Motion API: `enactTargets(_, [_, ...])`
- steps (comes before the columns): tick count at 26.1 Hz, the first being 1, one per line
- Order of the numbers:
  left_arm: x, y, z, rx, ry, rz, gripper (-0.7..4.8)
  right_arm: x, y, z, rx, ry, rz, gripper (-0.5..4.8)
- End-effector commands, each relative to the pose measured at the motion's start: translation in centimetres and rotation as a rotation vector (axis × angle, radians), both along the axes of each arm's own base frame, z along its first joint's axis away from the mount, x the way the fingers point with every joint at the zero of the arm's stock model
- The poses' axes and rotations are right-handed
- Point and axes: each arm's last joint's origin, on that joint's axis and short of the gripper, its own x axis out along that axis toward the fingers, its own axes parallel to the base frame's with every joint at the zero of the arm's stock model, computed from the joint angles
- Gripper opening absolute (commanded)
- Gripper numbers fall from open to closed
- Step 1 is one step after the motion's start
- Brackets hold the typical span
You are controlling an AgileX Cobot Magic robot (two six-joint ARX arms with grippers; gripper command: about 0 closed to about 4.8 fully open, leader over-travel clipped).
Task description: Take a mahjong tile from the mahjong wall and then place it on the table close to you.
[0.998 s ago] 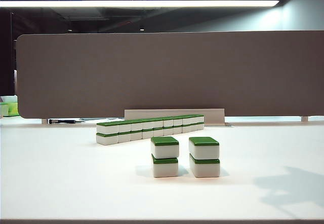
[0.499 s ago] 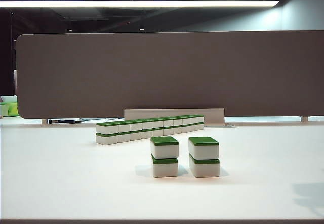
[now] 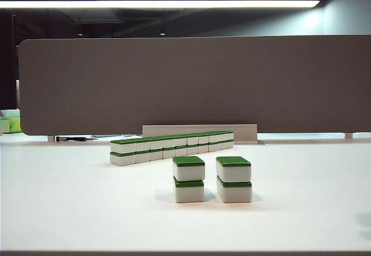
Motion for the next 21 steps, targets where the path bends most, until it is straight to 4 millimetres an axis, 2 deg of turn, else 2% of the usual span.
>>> enactTargets(1, [-0.02,-0.03,-0.06,0.002,0.01,-0.007,-0.05,-0.34,-0.03,-0.41,0.001,0.027,-0.006,-0.01])
enactTargets(21, [-0.02,-0.03,-0.06,0.002,0.01,-0.007,-0.05,-0.36,-0.01,-0.36,0.003,0.02,0.001,-0.01])
